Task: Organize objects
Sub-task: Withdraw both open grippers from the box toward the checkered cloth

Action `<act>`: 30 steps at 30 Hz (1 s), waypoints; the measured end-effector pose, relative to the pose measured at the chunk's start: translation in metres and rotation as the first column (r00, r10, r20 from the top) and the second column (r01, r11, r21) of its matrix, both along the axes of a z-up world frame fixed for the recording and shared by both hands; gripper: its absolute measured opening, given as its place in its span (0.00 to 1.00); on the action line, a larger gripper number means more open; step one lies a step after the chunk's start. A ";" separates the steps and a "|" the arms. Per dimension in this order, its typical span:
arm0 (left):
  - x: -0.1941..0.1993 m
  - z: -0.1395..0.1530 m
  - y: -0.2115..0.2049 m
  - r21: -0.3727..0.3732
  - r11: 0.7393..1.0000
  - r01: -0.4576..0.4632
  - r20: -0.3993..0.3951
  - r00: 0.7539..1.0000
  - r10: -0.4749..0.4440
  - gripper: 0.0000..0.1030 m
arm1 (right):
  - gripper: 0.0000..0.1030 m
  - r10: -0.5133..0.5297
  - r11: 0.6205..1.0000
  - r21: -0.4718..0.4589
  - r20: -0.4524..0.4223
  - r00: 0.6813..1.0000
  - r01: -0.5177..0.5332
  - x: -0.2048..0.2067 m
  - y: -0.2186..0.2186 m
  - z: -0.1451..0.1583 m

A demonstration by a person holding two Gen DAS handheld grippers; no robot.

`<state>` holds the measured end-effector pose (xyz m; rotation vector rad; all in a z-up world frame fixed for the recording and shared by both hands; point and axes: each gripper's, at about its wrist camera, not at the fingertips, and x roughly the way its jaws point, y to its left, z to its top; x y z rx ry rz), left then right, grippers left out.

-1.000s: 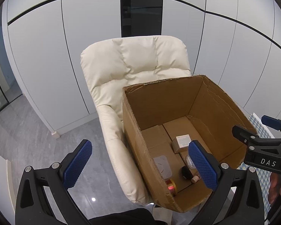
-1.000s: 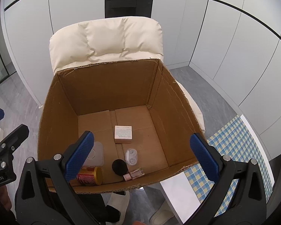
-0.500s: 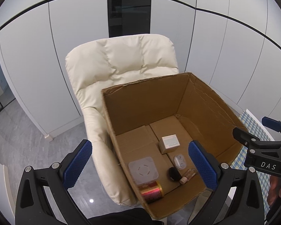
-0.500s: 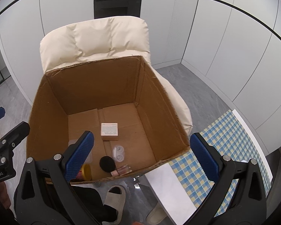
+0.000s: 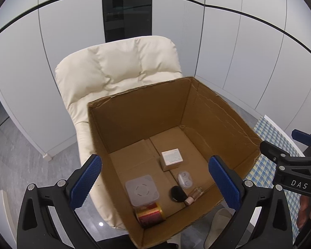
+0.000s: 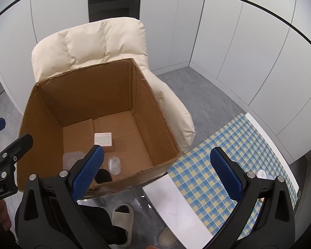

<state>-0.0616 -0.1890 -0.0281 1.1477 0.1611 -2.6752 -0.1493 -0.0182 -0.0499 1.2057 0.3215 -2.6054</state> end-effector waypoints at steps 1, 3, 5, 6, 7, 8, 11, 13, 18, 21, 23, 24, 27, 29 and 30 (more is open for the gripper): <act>-0.001 0.000 0.003 0.001 1.000 0.006 0.000 1.000 -0.006 1.00 | 1.00 -0.006 1.000 0.000 0.001 1.000 0.006 0.000 0.004 0.000; -0.004 0.000 0.008 0.001 1.000 0.016 -0.001 1.000 -0.016 1.00 | 1.00 -0.018 1.000 0.000 0.003 1.000 0.018 -0.001 0.010 -0.001; -0.007 0.000 0.015 0.003 1.000 0.028 0.000 1.000 -0.028 1.00 | 1.00 -0.030 1.000 -0.002 0.003 1.000 0.030 -0.001 0.018 -0.001; -0.008 0.000 0.018 0.003 0.999 0.035 0.000 0.999 -0.035 1.00 | 1.00 -0.035 0.999 -0.001 0.003 0.999 0.035 -0.002 0.021 0.000; -0.010 0.000 0.021 0.003 0.999 0.042 0.000 0.999 -0.042 1.00 | 1.00 -0.041 0.999 -0.001 0.003 0.999 0.041 -0.002 0.025 -0.001; -0.011 0.000 0.024 0.003 0.999 0.048 -0.001 0.999 -0.048 1.00 | 1.00 -0.047 0.999 0.000 0.004 0.999 0.047 -0.002 0.028 -0.001; -0.015 0.000 0.035 0.003 0.998 0.067 -0.004 0.998 -0.067 1.00 | 1.00 -0.068 0.998 0.000 0.005 0.998 0.068 -0.003 0.042 -0.001; -0.018 0.000 0.043 0.006 0.997 0.080 -0.004 0.997 -0.080 1.00 | 1.00 -0.080 0.997 0.001 0.006 0.997 0.080 -0.003 0.049 -0.001; -0.025 -0.001 0.061 0.006 0.994 0.113 -0.001 0.994 -0.113 1.00 | 1.00 -0.118 0.993 -0.003 0.011 0.993 0.118 -0.004 0.073 -0.002; -0.028 0.000 0.072 0.004 0.991 0.135 -0.002 0.991 -0.135 1.00 | 1.00 -0.138 0.990 -0.003 0.013 0.990 0.138 -0.003 0.086 -0.003; -0.030 0.000 0.078 0.005 0.989 0.147 -0.002 0.989 -0.147 1.00 | 1.00 -0.151 0.988 -0.003 0.013 0.988 0.151 -0.003 0.095 -0.003; -0.031 -0.001 0.082 0.006 0.988 0.154 -0.001 0.988 -0.154 1.00 | 1.00 -0.156 0.988 -0.003 0.013 0.988 0.156 -0.003 0.098 -0.003; -0.034 -0.001 0.093 0.008 0.985 0.173 0.000 0.985 -0.173 1.00 | 1.00 -0.176 0.984 0.000 0.013 0.984 0.176 -0.002 0.109 -0.003; -0.036 -0.001 0.100 0.010 0.982 0.187 -0.001 0.982 -0.187 1.00 | 1.00 -0.188 0.982 -0.001 0.013 0.982 0.188 -0.001 0.116 -0.003; -0.037 -0.001 0.104 0.009 0.981 0.194 -0.001 0.981 -0.194 1.00 | 1.00 -0.196 0.981 -0.001 0.013 0.980 0.196 0.000 0.121 -0.003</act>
